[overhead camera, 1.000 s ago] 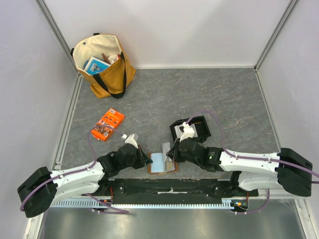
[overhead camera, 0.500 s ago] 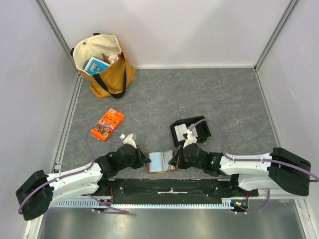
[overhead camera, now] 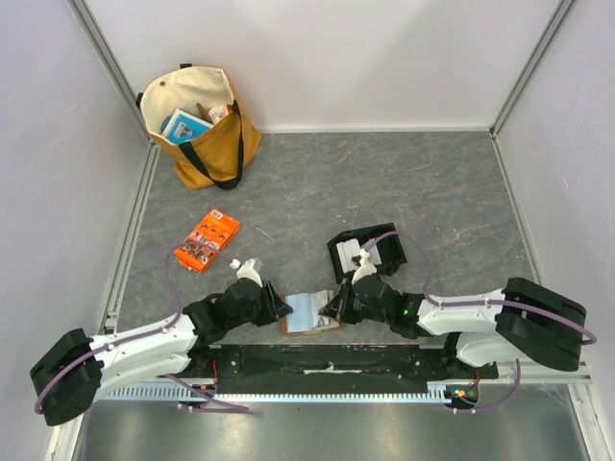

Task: Put the credit cards into the card holder
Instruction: Insert the credit card into the card slot.

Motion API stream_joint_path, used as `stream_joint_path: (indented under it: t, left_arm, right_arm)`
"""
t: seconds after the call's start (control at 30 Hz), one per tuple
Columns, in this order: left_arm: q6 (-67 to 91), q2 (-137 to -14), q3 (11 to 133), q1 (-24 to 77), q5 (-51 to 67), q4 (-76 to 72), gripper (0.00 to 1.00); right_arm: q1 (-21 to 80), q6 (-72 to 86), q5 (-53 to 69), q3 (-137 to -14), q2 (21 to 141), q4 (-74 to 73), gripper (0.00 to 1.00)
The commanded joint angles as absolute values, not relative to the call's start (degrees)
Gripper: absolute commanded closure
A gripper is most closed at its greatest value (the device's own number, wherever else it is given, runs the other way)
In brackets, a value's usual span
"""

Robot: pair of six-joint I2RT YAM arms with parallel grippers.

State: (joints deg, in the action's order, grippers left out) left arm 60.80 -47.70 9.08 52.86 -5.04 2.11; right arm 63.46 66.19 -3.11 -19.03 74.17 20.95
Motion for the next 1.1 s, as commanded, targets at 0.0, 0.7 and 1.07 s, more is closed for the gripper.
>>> stream_joint_path:
  t: [0.0,0.7,1.07]
  left_arm:
    - [59.6,-46.5,8.4,53.0,-7.9,5.3,0.61]
    - [59.5,-46.2,9.0,53.0,-9.7,9.6,0.52]
    - [61.6,-42.2,6.5,53.1,-9.7,9.4,0.82]
  right_arm:
    - [62.5,67.8,-0.2,-18.2,76.9,27.7,1.0]
    - [60.1,70.7,7.5,-17.2,85.3,38.3,1.0]
    - [60.0,69.5,3.5,-18.8,82.8,27.6,1.0]
